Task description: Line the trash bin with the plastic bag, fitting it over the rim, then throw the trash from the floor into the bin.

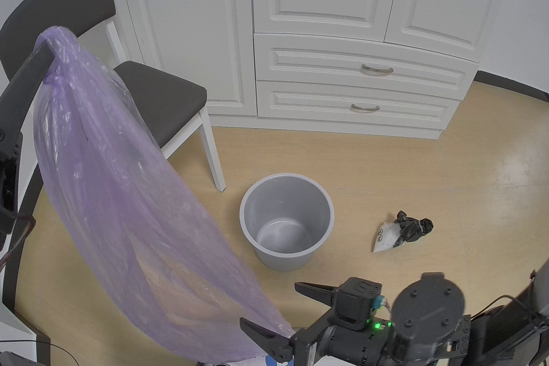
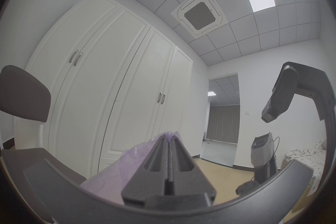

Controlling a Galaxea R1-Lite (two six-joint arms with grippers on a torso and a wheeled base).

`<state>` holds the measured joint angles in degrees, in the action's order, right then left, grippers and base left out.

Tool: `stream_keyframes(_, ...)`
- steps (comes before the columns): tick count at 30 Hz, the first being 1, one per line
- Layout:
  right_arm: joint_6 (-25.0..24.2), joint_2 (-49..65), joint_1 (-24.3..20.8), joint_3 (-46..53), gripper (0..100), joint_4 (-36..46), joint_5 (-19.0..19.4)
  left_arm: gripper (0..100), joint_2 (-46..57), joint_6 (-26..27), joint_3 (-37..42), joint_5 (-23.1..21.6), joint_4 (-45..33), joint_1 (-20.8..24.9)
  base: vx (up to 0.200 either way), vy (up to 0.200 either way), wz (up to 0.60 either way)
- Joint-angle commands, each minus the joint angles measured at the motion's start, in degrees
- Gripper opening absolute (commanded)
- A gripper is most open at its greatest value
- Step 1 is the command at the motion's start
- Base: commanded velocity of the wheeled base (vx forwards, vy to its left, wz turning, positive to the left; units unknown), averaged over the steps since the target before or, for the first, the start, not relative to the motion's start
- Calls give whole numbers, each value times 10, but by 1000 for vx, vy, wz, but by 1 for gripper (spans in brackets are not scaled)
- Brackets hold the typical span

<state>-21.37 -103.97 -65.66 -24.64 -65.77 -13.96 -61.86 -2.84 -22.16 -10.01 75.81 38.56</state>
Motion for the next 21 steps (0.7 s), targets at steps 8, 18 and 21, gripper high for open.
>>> stream_keyframes(8,-25,-104,31,-78,100,-18,-79,0,5,0,-2,0,2,0,0,0,0)
stream_keyframes(18,-26,-157,50,-143,100,-48,-150,0,13,1,-11,1,3,0,0,0,0)
stream_keyframes(21,-26,-156,53,-149,100,-49,-153,0,17,1,-14,1,2,0,0,0,0)
